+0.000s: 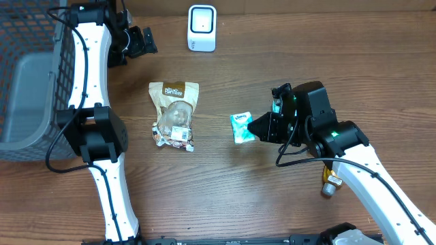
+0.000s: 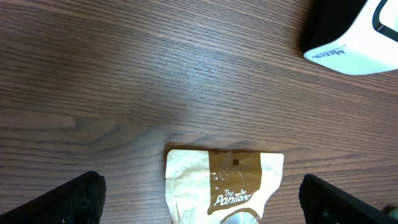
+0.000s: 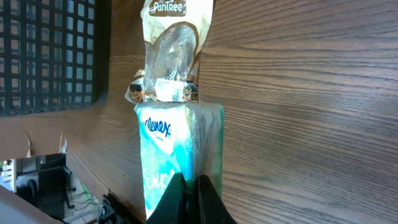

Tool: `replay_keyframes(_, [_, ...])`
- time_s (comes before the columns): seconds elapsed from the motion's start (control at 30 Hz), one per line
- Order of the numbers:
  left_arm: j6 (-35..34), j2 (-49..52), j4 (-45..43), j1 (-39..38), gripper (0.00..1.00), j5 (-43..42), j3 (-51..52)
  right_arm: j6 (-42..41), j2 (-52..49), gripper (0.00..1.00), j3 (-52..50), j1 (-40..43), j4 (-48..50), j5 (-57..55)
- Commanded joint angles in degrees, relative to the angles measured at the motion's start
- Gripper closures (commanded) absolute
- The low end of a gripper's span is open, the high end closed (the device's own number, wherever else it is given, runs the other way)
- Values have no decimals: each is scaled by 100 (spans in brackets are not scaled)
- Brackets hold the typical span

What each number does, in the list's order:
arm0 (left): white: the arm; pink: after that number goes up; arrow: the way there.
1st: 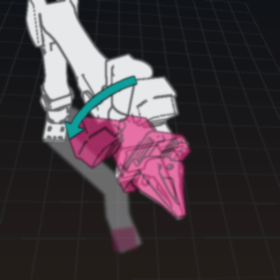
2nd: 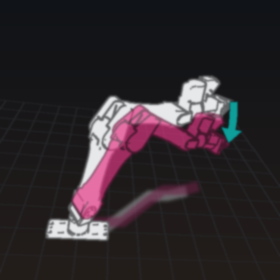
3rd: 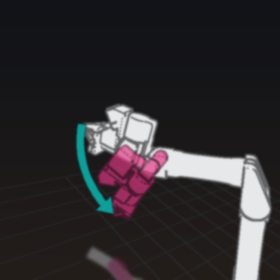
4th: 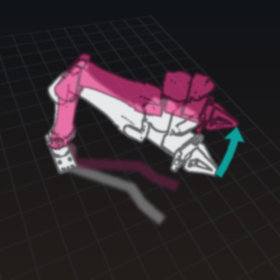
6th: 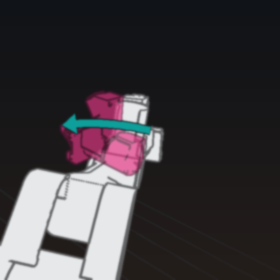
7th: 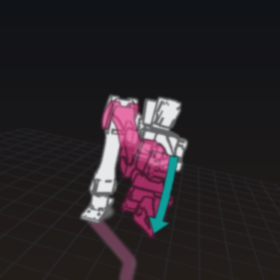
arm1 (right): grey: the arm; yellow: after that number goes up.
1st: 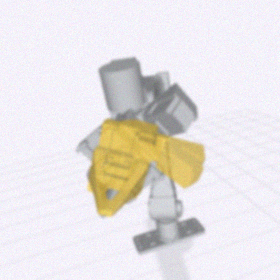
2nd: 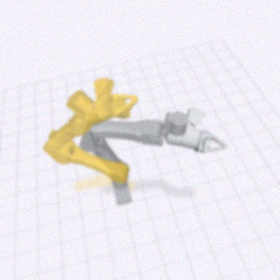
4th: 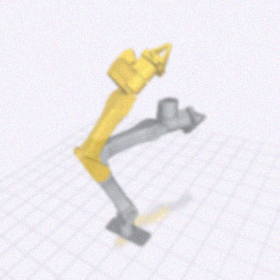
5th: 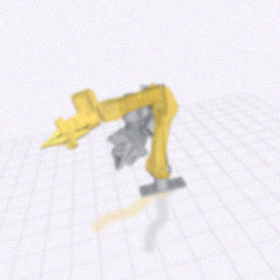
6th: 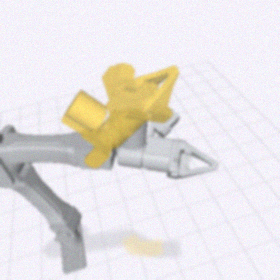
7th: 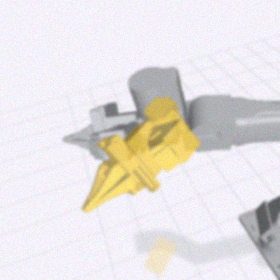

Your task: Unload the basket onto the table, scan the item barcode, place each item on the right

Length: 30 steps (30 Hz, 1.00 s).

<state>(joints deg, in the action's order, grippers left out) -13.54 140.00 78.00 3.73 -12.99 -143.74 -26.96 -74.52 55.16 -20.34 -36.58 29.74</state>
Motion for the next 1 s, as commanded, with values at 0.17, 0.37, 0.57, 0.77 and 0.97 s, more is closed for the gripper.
replay_keyframes(0.17, [-63, -212, -4, -42, 0, 33, -96, 48, 13, 96, 7, 11, 26, -35])
replay_keyframes(0.37, [-63, -212, -4, -42, 0, 33, -96, 48, 13, 96, 7, 11, 28, -35])
replay_keyframes(0.57, [-63, -212, -4, -42, 0, 33, -96, 46, 13, 96, 11, 11, 83, -33])
replay_keyframes(0.77, [-63, -212, -4, -42, 0, 33, -96, 44, 13, 96, 459, 11, -205, -114])
replay_keyframes(0.97, [-63, -212, -4, -42, 0, 33, -96, 50, -166, 96, 1838, 13, -1469, -1152])
